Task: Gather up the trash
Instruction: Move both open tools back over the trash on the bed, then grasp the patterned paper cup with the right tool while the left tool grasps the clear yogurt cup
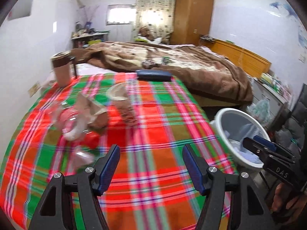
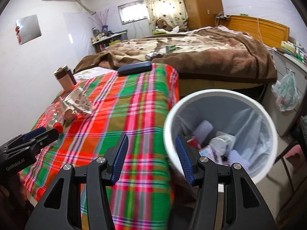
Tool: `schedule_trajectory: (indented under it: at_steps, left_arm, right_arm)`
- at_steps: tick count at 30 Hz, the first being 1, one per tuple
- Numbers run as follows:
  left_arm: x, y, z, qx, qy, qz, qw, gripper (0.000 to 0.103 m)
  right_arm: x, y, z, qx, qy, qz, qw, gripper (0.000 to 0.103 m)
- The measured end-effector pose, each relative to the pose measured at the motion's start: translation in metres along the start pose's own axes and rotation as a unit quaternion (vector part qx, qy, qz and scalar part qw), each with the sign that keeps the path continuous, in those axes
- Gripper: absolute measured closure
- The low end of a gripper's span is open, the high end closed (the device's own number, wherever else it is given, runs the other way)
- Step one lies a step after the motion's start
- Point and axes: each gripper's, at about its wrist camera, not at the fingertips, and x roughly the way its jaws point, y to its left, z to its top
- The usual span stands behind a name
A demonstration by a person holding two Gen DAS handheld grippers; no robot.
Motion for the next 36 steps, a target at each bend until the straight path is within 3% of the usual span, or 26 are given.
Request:
schedule_trajectory:
  at_steps: [9, 17, 27, 36]
  left_arm:
    - [-0.003, 0.061, -0.011, -0.054, 0.007, 0.043, 0.9976, 0.036]
    - [0.009, 0.092, -0.021, -0.084, 0.027, 0.062, 0.9941, 0.036]
    - [0.041, 0.111, -0.028, -0.131, 0.064, 0.054, 0.9878, 0.036]
    - [0.058, 0.11, -0.022, -0.132, 0.072, 0.054, 0.9872, 0.036]
  right_arm:
    - [0.02, 0.036, 0.001, -0.038, 0.016, 0.036, 0.998, 0.05]
    - [0.033, 0.058, 0.006, -0.069, 0.028, 0.055, 0.996, 0.05]
    - [0.054, 0.08, 0.017, -0.098, 0.041, 0.068, 0.992, 0.05]
    - [0.069, 0.105, 0.04, -0.132, 0.052, 0.087, 0.986, 0.05]
